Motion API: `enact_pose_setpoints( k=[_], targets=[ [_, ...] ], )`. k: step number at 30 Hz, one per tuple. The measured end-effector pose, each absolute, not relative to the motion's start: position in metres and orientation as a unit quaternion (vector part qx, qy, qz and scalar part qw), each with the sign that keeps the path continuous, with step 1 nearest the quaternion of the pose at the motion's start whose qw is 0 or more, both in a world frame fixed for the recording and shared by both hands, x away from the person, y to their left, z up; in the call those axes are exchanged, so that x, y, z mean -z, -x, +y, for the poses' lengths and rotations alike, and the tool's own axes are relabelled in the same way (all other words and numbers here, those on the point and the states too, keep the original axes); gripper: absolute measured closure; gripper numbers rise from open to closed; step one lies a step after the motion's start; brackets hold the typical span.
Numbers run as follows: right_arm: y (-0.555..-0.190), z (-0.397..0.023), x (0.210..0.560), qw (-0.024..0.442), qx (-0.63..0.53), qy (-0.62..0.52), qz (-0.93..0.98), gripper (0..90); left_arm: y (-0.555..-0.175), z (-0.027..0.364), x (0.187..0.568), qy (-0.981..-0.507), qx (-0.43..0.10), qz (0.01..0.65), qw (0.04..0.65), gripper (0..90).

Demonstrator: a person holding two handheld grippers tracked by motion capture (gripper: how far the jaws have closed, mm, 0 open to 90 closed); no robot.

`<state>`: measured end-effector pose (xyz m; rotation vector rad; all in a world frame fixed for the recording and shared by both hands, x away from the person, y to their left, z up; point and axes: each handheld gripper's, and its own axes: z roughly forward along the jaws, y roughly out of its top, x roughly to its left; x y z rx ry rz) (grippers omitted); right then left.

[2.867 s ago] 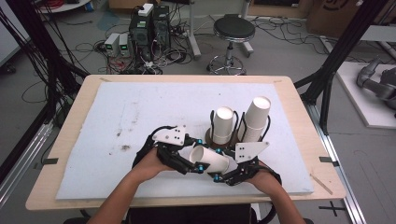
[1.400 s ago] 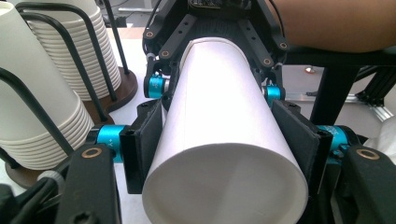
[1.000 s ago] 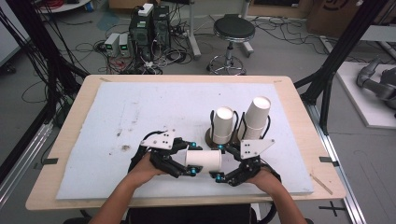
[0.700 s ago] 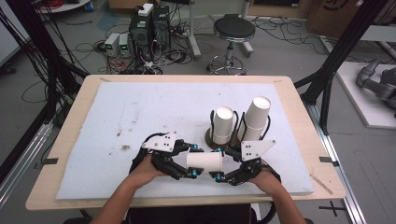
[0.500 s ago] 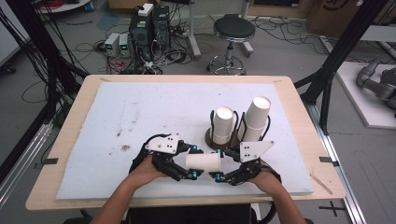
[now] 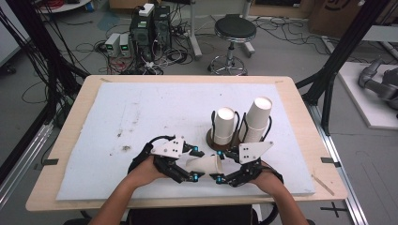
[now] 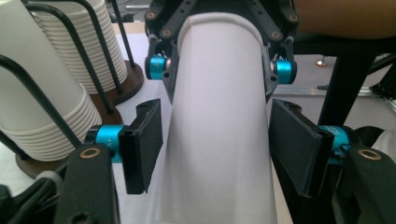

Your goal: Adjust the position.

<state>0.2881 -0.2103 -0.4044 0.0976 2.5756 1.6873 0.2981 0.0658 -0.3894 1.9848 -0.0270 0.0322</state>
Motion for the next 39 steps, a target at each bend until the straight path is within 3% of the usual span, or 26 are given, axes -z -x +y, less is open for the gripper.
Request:
enact_pose_setpoints(
  k=[17, 23, 26, 28, 30, 35, 39],
  targets=[
    [-0.289, -0.211, 0.404, 0.026, -0.549, -0.035, 0.835, 44.9, -0.298, 0.065, 0.397, -0.836, -0.008, -0.003, 0.548, 40.9],
    [-0.289, -0.212, 0.404, 0.028, -0.552, -0.033, 0.833, 44.0, -0.297, 0.060, 0.402, -0.853, -0.020, 0.011, 0.521, 28.4],
    [-0.289, -0.212, 0.403, 0.027, -0.552, -0.034, 0.833, 44.0, -0.297, 0.058, 0.403, -0.855, -0.018, -0.001, 0.519, 37.0],
    [-0.289, -0.212, 0.403, 0.026, -0.551, -0.035, 0.833, 44.0, -0.297, 0.058, 0.404, -0.854, -0.015, -0.001, 0.520, 37.5],
    [-0.289, -0.212, 0.403, 0.023, -0.553, -0.038, 0.832, 42.0, -0.298, 0.059, 0.405, -0.853, -0.013, -0.002, 0.522, 37.5],
    [-0.291, -0.213, 0.403, 0.019, -0.581, -0.075, 0.810, 26.5, -0.301, 0.064, 0.406, -0.827, 0.000, 0.021, 0.562, 36.5],
    [-0.291, -0.217, 0.401, 0.014, -0.604, -0.089, 0.792, 24.8, -0.303, 0.070, 0.406, -0.796, 0.017, 0.034, 0.605, 36.5]
  ],
)
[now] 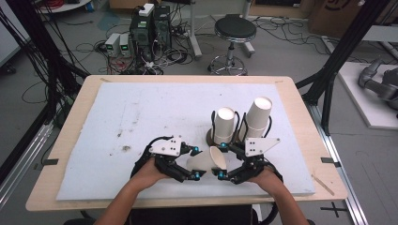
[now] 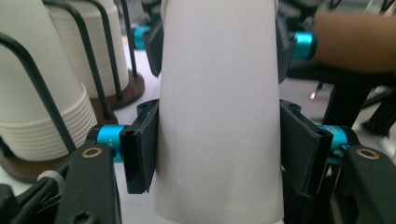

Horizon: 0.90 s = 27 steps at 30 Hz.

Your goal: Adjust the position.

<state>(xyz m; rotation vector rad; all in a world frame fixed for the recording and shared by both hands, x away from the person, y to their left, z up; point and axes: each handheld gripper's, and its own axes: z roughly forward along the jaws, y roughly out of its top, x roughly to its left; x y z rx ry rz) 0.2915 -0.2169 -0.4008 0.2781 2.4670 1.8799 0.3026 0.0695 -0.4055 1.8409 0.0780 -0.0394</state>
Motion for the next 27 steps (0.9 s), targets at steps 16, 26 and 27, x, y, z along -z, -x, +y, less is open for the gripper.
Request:
enact_pose_setpoints(
  k=[16, 26, 27],
  targets=[
    [-0.292, -0.216, 0.400, 0.017, -0.583, -0.065, 0.810, 38.8, -0.296, 0.053, 0.410, -0.837, -0.011, 0.032, 0.546, 26.3],
    [-0.291, -0.213, 0.400, 0.007, -0.590, -0.076, 0.804, 31.6, -0.298, 0.053, 0.412, -0.826, 0.000, 0.024, 0.562, 36.0],
    [-0.291, -0.213, 0.400, 0.006, -0.595, -0.080, 0.799, 30.2, -0.298, 0.054, 0.412, -0.821, 0.001, 0.028, 0.570, 35.7]
  ],
)
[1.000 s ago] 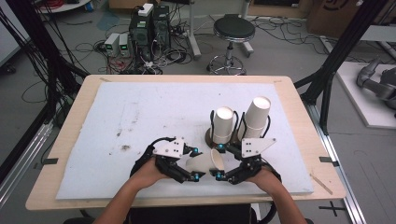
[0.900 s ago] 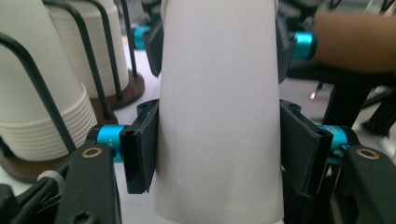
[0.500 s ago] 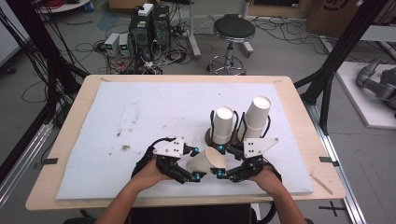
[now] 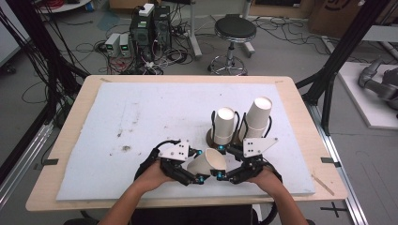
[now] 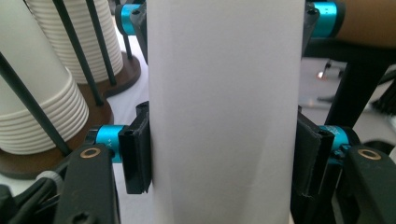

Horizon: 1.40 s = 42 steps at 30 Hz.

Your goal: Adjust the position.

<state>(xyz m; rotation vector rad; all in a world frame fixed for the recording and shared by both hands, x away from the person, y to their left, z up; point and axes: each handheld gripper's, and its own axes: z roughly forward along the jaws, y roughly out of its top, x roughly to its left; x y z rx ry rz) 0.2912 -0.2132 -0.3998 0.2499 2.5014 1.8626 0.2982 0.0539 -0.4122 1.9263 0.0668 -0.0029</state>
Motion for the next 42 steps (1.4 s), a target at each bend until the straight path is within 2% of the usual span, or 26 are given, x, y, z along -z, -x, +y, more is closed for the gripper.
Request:
enact_pose_setpoints(
  k=[2, 7, 13, 19, 24, 34, 42],
  targets=[
    [-0.2915, -0.2136, 0.3989, 0.006, -0.609, -0.091, 0.788, 25.0, -0.2993, 0.0568, 0.4133, -0.806, 0.007, 0.042, 0.591, 35.7],
    [-0.2938, -0.2182, 0.3973, 0.000, -0.630, -0.112, 0.769, 24.5, -0.3012, 0.0623, 0.4152, -0.783, 0.017, 0.059, 0.619, 35.7],
    [-0.2942, -0.2193, 0.3971, -0.002, -0.628, -0.100, 0.772, 34.6, -0.3004, 0.0614, 0.4178, -0.781, 0.020, 0.055, 0.621, 36.2],
    [-0.2930, -0.2201, 0.3964, 0.007, -0.616, -0.085, 0.783, 39.5, -0.2992, 0.0587, 0.4184, -0.798, 0.010, 0.050, 0.600, 36.6],
    [-0.2920, -0.2173, 0.3974, 0.016, -0.597, -0.077, 0.799, 40.0, -0.2977, 0.0554, 0.4160, -0.824, -0.007, 0.043, 0.565, 30.6],
    [-0.2902, -0.2127, 0.3977, 0.031, -0.570, -0.064, 0.818, 40.0, -0.2991, 0.0554, 0.4096, -0.835, -0.018, 0.030, 0.550, 30.5],
    [-0.2896, -0.2113, 0.3987, 0.028, -0.564, -0.060, 0.823, 39.0, -0.2982, 0.0529, 0.4114, -0.840, -0.011, 0.018, 0.543, 36.4]
  ],
)
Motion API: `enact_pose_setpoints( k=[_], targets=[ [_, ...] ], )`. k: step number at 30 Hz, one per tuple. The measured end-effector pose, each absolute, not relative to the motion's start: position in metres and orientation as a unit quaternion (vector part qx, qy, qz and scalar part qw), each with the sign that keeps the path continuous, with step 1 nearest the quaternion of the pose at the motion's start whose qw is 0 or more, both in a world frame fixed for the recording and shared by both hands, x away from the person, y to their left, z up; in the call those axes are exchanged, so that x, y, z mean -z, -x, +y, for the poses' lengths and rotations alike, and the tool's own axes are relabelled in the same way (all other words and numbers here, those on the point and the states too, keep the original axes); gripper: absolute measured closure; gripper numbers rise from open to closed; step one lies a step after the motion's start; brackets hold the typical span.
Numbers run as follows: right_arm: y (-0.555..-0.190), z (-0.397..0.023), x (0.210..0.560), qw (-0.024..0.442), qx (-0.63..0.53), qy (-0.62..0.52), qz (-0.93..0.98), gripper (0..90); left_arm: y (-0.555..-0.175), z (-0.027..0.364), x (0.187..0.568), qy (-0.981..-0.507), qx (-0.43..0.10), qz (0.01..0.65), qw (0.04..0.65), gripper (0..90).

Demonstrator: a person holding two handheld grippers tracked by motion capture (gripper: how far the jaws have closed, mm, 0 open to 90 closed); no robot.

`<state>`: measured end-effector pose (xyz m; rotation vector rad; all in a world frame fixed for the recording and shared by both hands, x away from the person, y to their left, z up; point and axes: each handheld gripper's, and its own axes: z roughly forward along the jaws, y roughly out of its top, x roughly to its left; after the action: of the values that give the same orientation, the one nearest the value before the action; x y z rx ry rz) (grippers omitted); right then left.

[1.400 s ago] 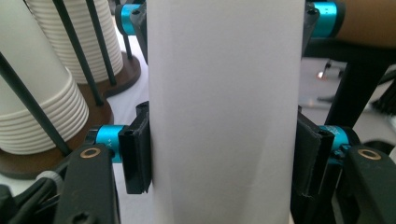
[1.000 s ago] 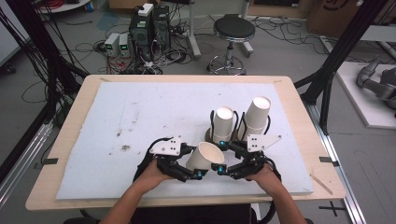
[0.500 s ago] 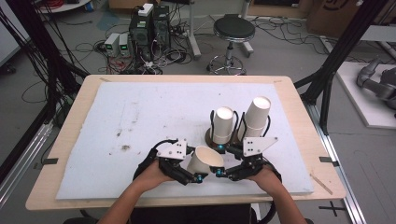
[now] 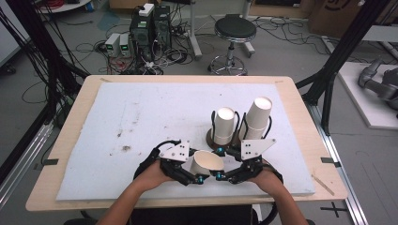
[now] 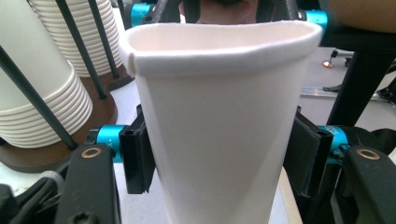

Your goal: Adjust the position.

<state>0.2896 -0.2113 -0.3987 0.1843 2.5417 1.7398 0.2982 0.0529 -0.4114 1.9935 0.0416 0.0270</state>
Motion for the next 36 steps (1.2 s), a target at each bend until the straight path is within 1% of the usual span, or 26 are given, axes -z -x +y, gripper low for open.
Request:
enact_pose_setpoints(
  k=[5, 7, 14, 15, 19, 21, 23, 24, 28, 30, 32, 36],
  targets=[
    [-0.2912, -0.2109, 0.3997, 0.017, -0.579, -0.084, 0.811, 29.3, -0.2995, 0.0532, 0.4128, -0.834, -0.011, 0.032, 0.551, 35.8],
    [-0.2913, -0.2121, 0.3987, 0.015, -0.594, -0.088, 0.800, 27.7, -0.2994, 0.0530, 0.4148, -0.833, -0.008, 0.034, 0.552, 35.7],
    [-0.2917, -0.2124, 0.3991, 0.014, -0.589, -0.086, 0.804, 29.5, -0.2982, 0.0518, 0.4166, -0.832, 0.000, 0.033, 0.553, 36.0],
    [-0.2910, -0.2119, 0.3992, 0.009, -0.586, -0.085, 0.806, 32.7, -0.2982, 0.0519, 0.4166, -0.833, 0.001, 0.030, 0.552, 36.1],
    [-0.2903, -0.2129, 0.3978, 0.020, -0.585, -0.071, 0.808, 38.5, -0.2978, 0.0519, 0.4163, -0.830, -0.001, 0.031, 0.557, 36.9],
    [-0.2895, -0.2129, 0.3968, 0.025, -0.584, -0.068, 0.808, 38.8, -0.2979, 0.0510, 0.4165, -0.831, -0.002, 0.032, 0.556, 35.5],
    [-0.2890, -0.2125, 0.3964, 0.029, -0.582, -0.061, 0.810, 39.9, -0.2981, 0.0495, 0.4170, -0.833, -0.004, 0.038, 0.553, 29.6],
    [-0.2888, -0.2125, 0.3964, 0.030, -0.580, -0.058, 0.812, 40.0, -0.2981, 0.0492, 0.4173, -0.834, -0.005, 0.037, 0.551, 29.5],
    [-0.2885, -0.2118, 0.3968, 0.028, -0.578, -0.056, 0.813, 40.0, -0.2976, 0.0480, 0.4180, -0.834, -0.003, 0.028, 0.551, 32.3],
    [-0.2887, -0.2119, 0.3969, 0.027, -0.578, -0.057, 0.814, 40.0, -0.2970, 0.0478, 0.4179, -0.833, -0.002, 0.023, 0.552, 36.7],
    [-0.2889, -0.2120, 0.3971, 0.028, -0.579, -0.056, 0.813, 38.3, -0.2975, 0.0483, 0.4178, -0.832, -0.003, 0.022, 0.554, 37.0],
    [-0.2890, -0.2117, 0.3969, 0.034, -0.585, -0.075, 0.807, 27.6, -0.2993, 0.0507, 0.4167, -0.826, -0.010, 0.038, 0.562, 35.9]
  ],
)
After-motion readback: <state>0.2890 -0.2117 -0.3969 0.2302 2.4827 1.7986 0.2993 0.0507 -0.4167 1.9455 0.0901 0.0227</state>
